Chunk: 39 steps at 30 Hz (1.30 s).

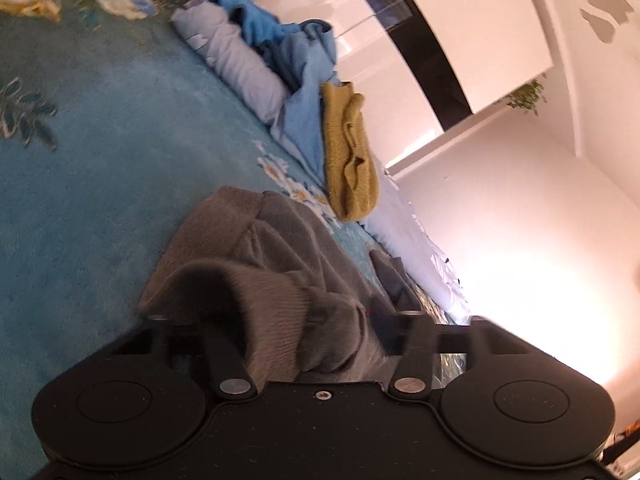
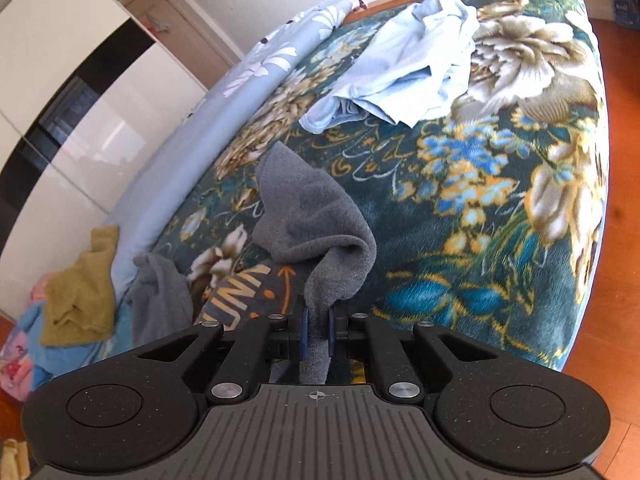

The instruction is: Fold clothes

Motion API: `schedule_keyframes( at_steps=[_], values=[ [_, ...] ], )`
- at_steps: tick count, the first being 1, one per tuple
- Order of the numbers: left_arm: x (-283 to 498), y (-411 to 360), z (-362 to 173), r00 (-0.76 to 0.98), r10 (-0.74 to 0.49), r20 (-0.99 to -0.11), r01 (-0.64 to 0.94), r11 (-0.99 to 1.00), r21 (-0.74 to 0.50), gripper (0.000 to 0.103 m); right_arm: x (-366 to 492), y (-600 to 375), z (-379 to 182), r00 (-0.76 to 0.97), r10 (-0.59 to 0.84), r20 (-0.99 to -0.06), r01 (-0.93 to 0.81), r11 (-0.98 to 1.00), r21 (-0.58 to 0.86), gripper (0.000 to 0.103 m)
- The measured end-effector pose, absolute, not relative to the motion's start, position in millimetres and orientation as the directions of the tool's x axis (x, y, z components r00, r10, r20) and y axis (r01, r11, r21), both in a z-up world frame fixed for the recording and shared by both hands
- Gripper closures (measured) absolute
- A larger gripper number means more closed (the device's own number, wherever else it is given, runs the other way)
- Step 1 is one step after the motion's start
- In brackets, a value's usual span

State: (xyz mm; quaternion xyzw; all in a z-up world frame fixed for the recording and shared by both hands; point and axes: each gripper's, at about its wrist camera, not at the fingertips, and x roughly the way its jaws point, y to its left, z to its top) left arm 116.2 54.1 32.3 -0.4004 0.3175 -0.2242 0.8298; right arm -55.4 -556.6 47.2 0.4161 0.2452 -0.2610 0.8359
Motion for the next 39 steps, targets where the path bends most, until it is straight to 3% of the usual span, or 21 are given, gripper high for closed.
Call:
schedule_keyframes(
  at_steps=[4, 13, 16, 22, 28, 33, 39],
  values=[
    [108, 66, 41, 0.729, -0.615, -0.299, 0.123, 0.548, -0.827, 0.091, -57, -553, 62, 0.767, -0.236, -0.596, 0.612, 0.547, 0.571, 0.096],
    [94, 92, 128, 0.746, -0.661, -0.076, 0.398, 0.535, -0.745, 0.091, -61, -545, 94, 0.817, -0.24, -0.524, 0.546, 0.613, 0.571, 0.096],
    [79, 100, 120, 0.726, -0.672, -0.145, 0.398, 0.584, -0.707, 0.089, -62, -543, 104, 0.833, -0.24, -0.499, 0.523, 0.634, 0.569, 0.096],
    [49, 108, 45, 0.667, -0.657, -0.352, 0.207, 0.616, -0.76, 0.088, -84, -548, 50, 0.745, -0.214, -0.632, 0.617, 0.582, 0.53, 0.096],
    [37, 112, 32, 0.658, -0.659, -0.365, 0.171, 0.603, -0.779, 0.083, -96, -548, 32, 0.717, -0.201, -0.667, 0.647, 0.548, 0.53, 0.096],
    [39, 112, 41, 0.658, -0.653, -0.374, 0.181, 0.619, -0.764, 0.069, -100, -547, 42, 0.716, -0.213, -0.665, 0.644, 0.568, 0.512, 0.093],
    [40, 112, 45, 0.647, -0.661, -0.38, 0.194, 0.624, -0.757, 0.059, -110, -544, 66, 0.697, -0.297, -0.653, 0.659, 0.624, 0.42, 0.079]
  ],
)
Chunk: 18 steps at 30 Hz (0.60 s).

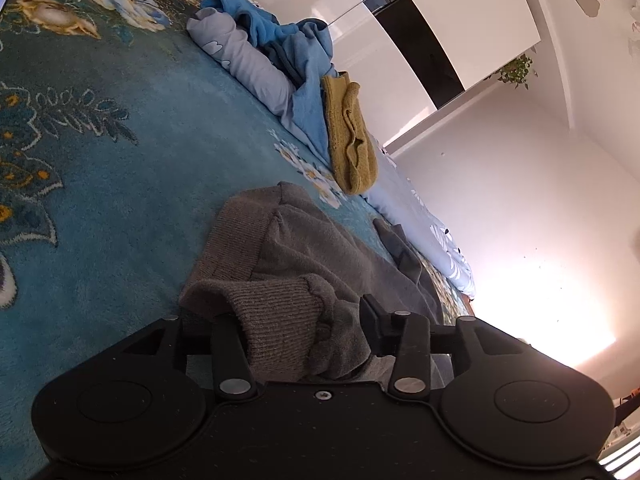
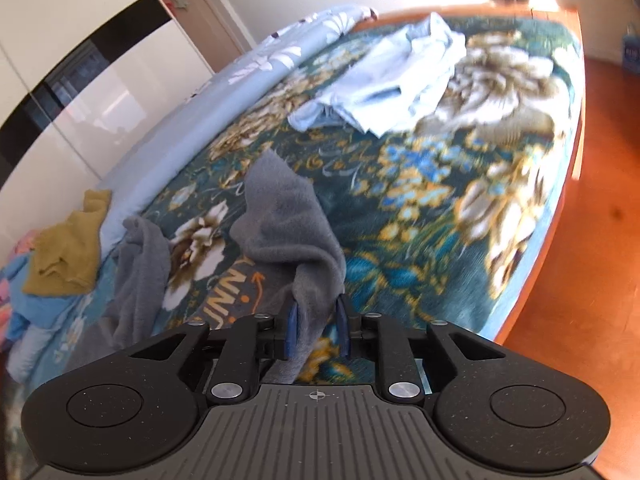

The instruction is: Fold clothes

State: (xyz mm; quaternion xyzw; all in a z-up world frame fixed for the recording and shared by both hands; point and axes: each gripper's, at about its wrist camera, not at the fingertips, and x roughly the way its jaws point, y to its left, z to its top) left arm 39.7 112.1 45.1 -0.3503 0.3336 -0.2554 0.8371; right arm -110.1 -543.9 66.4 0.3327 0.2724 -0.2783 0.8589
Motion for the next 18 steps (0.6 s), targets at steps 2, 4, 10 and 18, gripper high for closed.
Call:
schedule_keyframes(
  at_steps=[2, 4, 10, 18],
  values=[
    [41, 111, 46, 0.641, -0.665, -0.383, 0.199, 0.626, -0.754, 0.056, -114, -543, 79, 0.691, -0.341, -0.637, 0.666, 0.643, 0.378, 0.074],
    [43, 108, 46, 0.636, -0.667, -0.39, 0.205, 0.632, -0.747, 0.053, -110, -545, 87, 0.708, -0.318, -0.63, 0.643, 0.659, 0.391, 0.073],
    [48, 103, 45, 0.635, -0.66, -0.402, 0.194, 0.639, -0.744, 0.051, -44, -516, 78, 0.738, -0.124, -0.663, 0.506, 0.751, 0.423, 0.064],
    [51, 106, 44, 0.643, -0.651, -0.404, 0.177, 0.64, -0.748, 0.051, 36, -494, 53, 0.638, -0.11, -0.762, 0.573, 0.729, 0.374, 0.049]
  ],
)
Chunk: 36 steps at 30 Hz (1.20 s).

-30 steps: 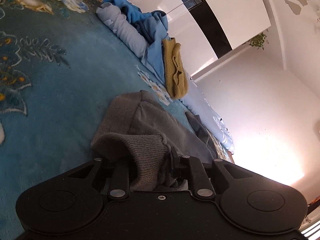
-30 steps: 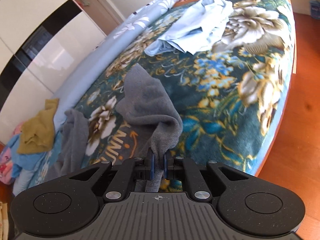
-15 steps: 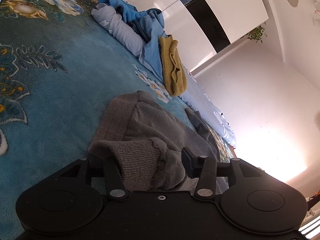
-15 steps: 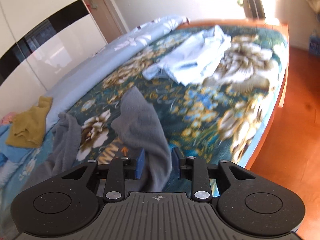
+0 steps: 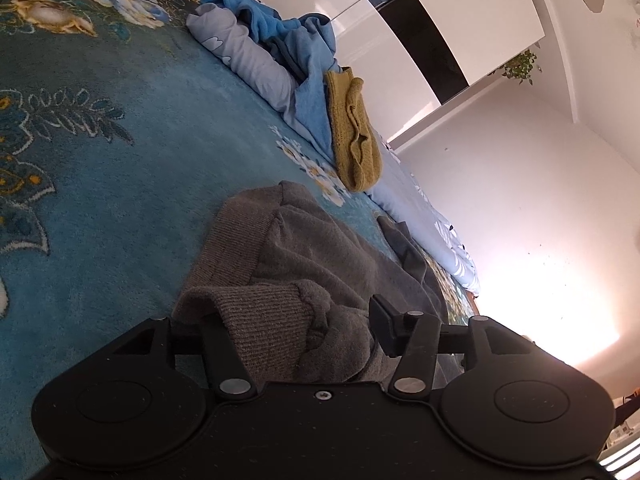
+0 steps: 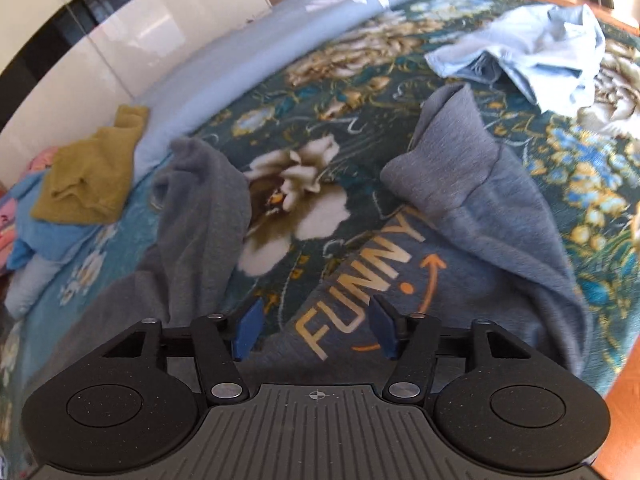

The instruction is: Fold clothes

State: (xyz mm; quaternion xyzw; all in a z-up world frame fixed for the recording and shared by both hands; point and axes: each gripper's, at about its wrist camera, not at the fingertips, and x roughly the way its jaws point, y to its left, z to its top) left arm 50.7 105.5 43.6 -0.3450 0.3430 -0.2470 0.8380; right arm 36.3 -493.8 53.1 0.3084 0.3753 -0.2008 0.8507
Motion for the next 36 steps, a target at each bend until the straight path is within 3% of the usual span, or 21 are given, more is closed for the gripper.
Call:
schedule_keyframes(
  at_steps=[7, 8, 12, 14, 19, 21, 23, 29, 36],
  values=[
    [57, 102, 42, 0.633, -0.662, -0.402, 0.184, 0.632, -0.752, 0.046, 54, -471, 46, 0.553, -0.202, -0.809, 0.608, 0.761, 0.226, 0.047],
    [56, 102, 42, 0.632, -0.664, -0.4, 0.185, 0.63, -0.754, 0.046, 54, -468, 46, 0.547, -0.21, -0.811, 0.609, 0.764, 0.213, 0.05],
    [52, 103, 41, 0.629, -0.672, -0.391, 0.192, 0.622, -0.759, 0.046, 42, -469, 45, 0.537, -0.236, -0.81, 0.636, 0.744, 0.204, 0.087],
    [50, 103, 41, 0.627, -0.675, -0.388, 0.195, 0.618, -0.762, 0.045, 30, -478, 45, 0.572, -0.184, -0.799, 0.64, 0.71, 0.294, 0.097],
    [46, 100, 45, 0.636, -0.67, -0.382, 0.205, 0.625, -0.753, 0.051, -6, -502, 49, 0.74, -0.077, -0.668, 0.577, 0.584, 0.572, 0.101],
    [45, 98, 49, 0.652, -0.655, -0.381, 0.206, 0.636, -0.743, 0.065, -17, -509, 55, 0.781, -0.06, -0.621, 0.546, 0.55, 0.632, 0.101],
    [45, 97, 55, 0.663, -0.652, -0.369, 0.212, 0.636, -0.742, 0.086, -27, -516, 62, 0.821, -0.052, -0.568, 0.51, 0.512, 0.691, 0.101],
    [47, 85, 99, 0.677, -0.69, -0.254, 0.358, 0.611, -0.707, 0.093, -37, -532, 93, 0.917, -0.027, -0.397, 0.367, 0.445, 0.817, 0.101],
    [61, 66, 194, 0.676, -0.736, -0.043, 0.567, 0.555, -0.609, 0.095, -44, -547, 167, 0.987, -0.055, -0.153, 0.161, 0.483, 0.861, 0.101]
  ],
)
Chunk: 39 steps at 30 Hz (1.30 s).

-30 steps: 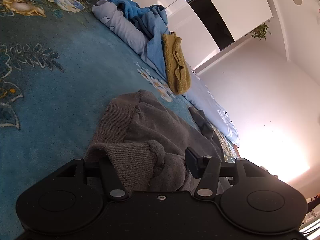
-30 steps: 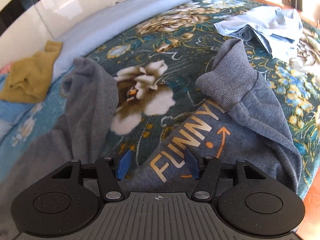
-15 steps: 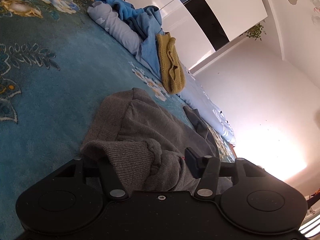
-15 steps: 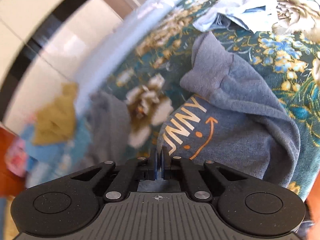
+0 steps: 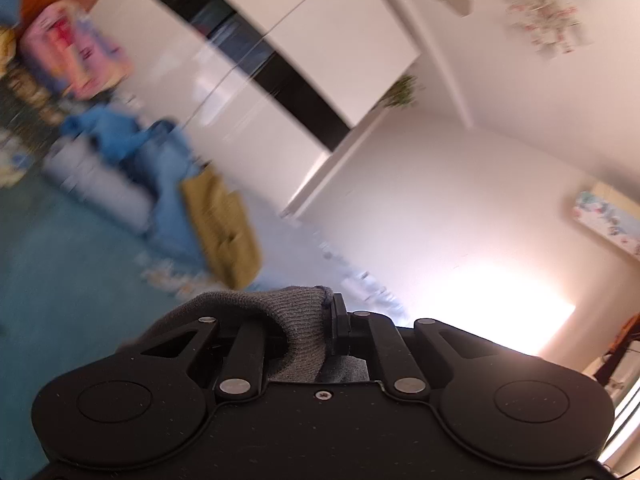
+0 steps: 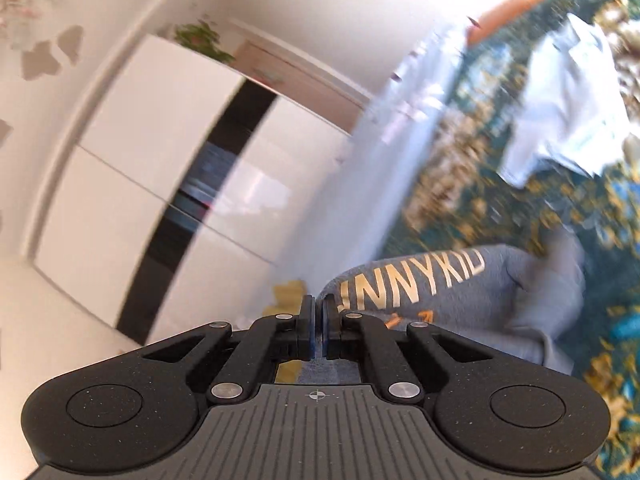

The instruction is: Fold clothes

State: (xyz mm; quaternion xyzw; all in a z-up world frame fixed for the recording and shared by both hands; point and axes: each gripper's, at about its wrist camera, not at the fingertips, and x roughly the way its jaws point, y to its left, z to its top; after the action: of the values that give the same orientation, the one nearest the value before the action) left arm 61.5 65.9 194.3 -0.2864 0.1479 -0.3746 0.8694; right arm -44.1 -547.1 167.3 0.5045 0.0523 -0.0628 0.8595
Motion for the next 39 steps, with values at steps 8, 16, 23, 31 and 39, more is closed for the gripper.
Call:
schedule_keyframes(
  at_steps=[8, 16, 23, 31, 39],
  values=[
    [49, 54, 308, 0.627, -0.758, 0.179, 0.738, 0.504, -0.448, 0.096, -67, -555, 267, 0.993, -0.07, 0.098, -0.041, 0.566, 0.823, 0.101],
    [7, 67, 363, 0.606, -0.751, 0.261, 0.785, 0.512, -0.35, 0.095, -103, -559, 347, 0.962, -0.074, 0.261, -0.145, 0.674, 0.725, 0.101],
    [45, 66, 299, 0.674, -0.726, 0.135, 0.688, 0.551, -0.472, 0.094, -71, -562, 340, 0.984, -0.074, 0.164, -0.062, 0.718, 0.693, 0.101],
    [97, 76, 185, 0.735, -0.674, -0.073, 0.476, 0.59, -0.652, 0.095, 21, -550, 225, 0.996, -0.06, -0.072, 0.093, 0.673, 0.734, 0.101],
    [164, 98, 145, 0.788, -0.59, -0.178, 0.342, 0.658, -0.671, 0.095, 134, -536, 129, 0.967, 0.004, -0.257, 0.202, 0.603, 0.772, 0.101]
  ],
)
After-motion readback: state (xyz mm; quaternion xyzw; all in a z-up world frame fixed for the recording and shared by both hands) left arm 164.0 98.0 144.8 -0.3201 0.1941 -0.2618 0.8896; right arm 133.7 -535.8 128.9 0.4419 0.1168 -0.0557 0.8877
